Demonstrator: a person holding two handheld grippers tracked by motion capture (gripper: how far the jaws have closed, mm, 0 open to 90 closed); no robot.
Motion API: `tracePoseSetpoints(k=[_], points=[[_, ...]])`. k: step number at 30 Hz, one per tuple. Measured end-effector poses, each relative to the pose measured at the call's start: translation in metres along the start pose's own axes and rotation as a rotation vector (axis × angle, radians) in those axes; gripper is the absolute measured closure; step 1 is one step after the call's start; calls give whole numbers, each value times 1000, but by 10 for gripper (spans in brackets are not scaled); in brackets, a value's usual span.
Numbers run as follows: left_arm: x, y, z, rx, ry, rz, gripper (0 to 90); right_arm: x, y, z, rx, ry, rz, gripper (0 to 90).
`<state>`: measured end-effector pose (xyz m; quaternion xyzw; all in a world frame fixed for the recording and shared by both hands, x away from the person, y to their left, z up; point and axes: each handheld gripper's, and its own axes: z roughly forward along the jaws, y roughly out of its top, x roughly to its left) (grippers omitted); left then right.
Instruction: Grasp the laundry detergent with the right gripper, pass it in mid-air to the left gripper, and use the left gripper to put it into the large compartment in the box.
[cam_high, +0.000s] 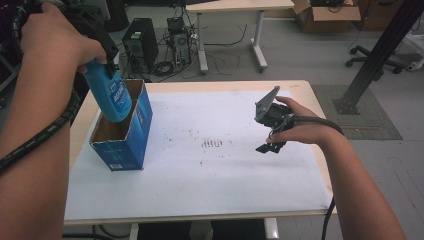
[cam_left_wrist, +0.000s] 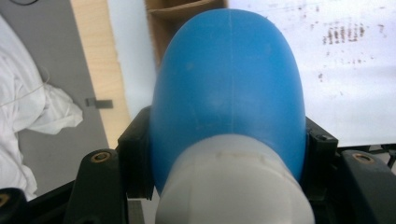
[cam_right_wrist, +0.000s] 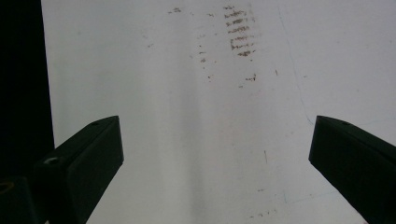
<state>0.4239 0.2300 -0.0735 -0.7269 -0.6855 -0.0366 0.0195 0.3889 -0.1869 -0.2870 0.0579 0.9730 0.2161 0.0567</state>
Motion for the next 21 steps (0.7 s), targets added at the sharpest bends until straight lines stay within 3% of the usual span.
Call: tracePoseSetpoints(k=[9, 21], points=[[20, 0, 9, -15, -17, -38, 379, 0, 2, 1, -13, 7, 8, 30], [23, 5, 36, -2, -5, -31, 378, 0, 2, 4, -19, 18, 16, 30]])
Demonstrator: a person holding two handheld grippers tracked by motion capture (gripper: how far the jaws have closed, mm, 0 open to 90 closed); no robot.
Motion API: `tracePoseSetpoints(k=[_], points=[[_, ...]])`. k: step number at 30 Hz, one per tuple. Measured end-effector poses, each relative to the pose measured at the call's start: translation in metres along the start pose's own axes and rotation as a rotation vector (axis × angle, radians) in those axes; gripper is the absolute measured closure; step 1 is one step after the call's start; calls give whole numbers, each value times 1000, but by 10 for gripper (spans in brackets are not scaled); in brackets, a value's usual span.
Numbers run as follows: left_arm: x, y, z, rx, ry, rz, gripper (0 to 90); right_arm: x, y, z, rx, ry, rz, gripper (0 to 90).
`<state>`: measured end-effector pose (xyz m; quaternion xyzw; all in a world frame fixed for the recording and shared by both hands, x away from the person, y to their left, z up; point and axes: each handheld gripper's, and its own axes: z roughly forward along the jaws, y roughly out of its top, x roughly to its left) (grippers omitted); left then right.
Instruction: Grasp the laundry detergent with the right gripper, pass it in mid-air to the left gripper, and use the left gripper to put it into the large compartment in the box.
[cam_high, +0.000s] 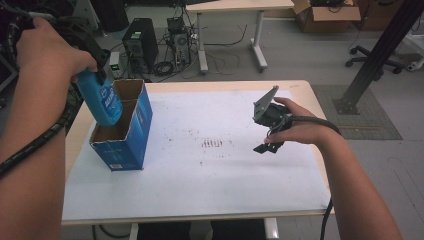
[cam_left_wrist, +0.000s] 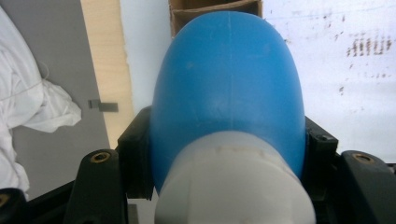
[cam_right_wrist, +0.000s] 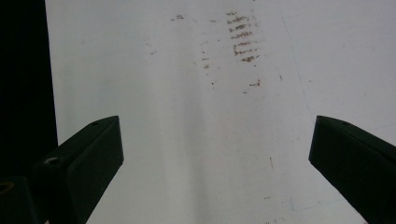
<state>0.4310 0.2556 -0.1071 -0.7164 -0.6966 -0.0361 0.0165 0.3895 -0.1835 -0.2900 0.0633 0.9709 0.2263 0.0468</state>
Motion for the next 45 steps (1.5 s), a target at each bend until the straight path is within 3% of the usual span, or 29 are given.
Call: tracePoseSetpoints(k=[7, 13, 28, 45], points=[[2, 3, 17, 5, -19, -2, 378, 1, -1, 2, 2, 5, 2, 30], [4, 6, 36, 16, -2, -6, 378, 1, -2, 3, 3, 4, 0, 30], [8, 8, 73, 38, -23, 0, 378, 2, -1, 8, -3, 11, 0, 30], [1, 10, 111, 70, -35, 17, 378, 4, -1, 10, -8, 14, 1, 30]])
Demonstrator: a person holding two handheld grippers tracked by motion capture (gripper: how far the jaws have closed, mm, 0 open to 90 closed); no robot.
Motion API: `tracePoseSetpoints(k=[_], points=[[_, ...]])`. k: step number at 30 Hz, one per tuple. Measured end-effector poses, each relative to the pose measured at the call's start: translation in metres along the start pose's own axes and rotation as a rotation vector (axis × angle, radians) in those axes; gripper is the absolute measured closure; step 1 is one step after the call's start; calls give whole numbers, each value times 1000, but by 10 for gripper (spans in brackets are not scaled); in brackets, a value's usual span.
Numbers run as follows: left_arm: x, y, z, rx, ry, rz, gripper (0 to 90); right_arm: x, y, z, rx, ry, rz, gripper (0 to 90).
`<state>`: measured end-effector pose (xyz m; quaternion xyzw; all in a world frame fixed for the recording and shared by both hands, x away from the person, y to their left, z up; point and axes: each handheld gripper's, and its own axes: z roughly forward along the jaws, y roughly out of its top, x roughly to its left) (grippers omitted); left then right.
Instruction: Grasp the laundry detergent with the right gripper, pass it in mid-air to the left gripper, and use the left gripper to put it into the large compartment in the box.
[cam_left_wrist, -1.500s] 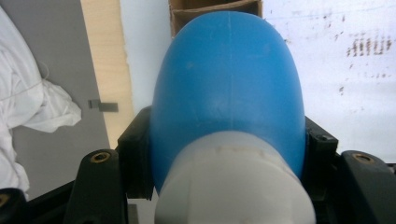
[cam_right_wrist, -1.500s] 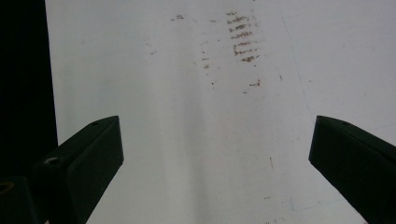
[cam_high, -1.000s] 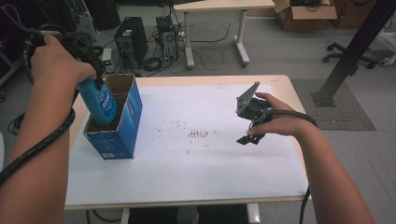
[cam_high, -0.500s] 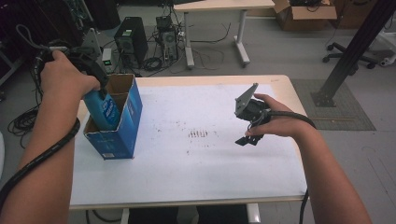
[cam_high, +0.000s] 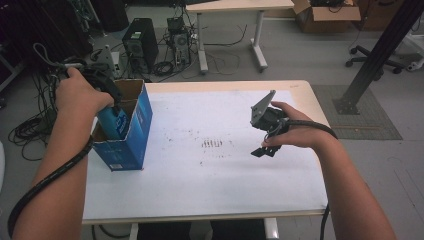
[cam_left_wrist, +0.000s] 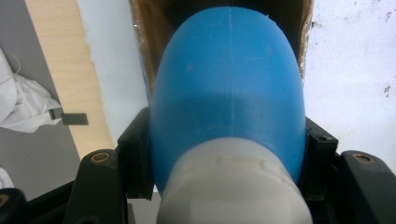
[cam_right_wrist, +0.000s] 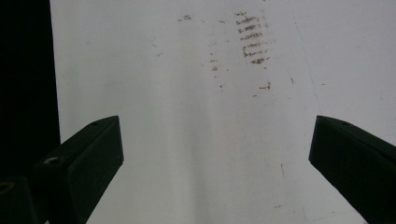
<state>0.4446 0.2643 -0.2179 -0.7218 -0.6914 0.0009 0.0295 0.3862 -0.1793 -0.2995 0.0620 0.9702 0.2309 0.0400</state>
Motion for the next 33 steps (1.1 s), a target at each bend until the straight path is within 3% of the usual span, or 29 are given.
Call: tracePoseSetpoints(k=[2, 18, 33], points=[[-1, 1, 5, 10, 0, 14, 378, 0, -1, -1, 2, -1, 0, 30], [2, 4, 35, 27, -13, 8, 377, 0, 0, 5, 0, 8, -2, 30], [2, 5, 52, 41, -2, 13, 378, 0, 0, 9, -3, 15, -1, 30]])
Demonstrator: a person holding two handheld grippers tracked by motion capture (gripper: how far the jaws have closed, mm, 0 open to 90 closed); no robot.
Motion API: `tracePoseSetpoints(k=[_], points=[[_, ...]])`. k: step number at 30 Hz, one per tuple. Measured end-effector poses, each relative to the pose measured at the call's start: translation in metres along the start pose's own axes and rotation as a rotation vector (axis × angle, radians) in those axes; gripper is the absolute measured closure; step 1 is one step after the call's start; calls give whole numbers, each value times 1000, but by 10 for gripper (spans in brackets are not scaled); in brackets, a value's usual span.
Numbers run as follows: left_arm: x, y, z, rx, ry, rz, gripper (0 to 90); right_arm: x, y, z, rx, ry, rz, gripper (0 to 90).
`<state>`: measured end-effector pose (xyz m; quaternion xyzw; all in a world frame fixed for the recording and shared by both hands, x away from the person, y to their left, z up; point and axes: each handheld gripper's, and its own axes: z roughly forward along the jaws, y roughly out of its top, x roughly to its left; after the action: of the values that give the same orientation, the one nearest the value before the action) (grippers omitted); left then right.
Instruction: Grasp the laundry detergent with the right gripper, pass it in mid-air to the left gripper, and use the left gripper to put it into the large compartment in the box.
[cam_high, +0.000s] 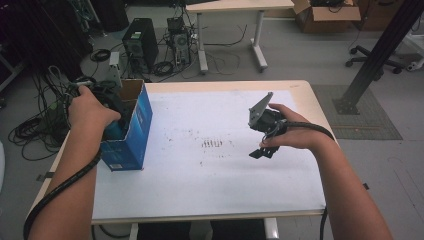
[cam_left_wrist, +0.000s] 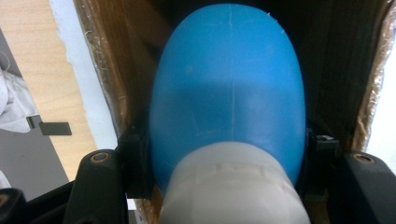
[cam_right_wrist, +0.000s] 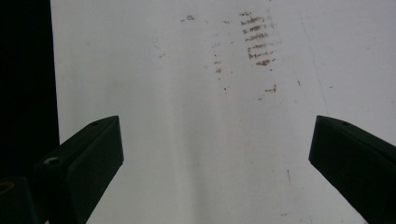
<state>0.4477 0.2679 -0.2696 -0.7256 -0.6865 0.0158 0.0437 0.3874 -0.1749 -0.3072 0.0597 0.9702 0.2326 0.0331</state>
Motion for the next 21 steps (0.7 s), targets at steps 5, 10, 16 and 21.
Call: tracePoseSetpoints(k=[5, 10, 16, 21], points=[[-3, 1, 7, 3, 0, 5, 377, -1, -1, 1, -1, -2, -1, 30], [-3, 2, 10, -10, 0, 2, 377, 0, -2, 1, -2, 0, 5, 30], [-3, 3, 10, -13, 1, -1, 376, -1, -6, 2, -4, 1, 11, 30], [-2, 2, 11, -22, -8, -6, 374, -1, -7, 2, -5, 2, 11, 30]])
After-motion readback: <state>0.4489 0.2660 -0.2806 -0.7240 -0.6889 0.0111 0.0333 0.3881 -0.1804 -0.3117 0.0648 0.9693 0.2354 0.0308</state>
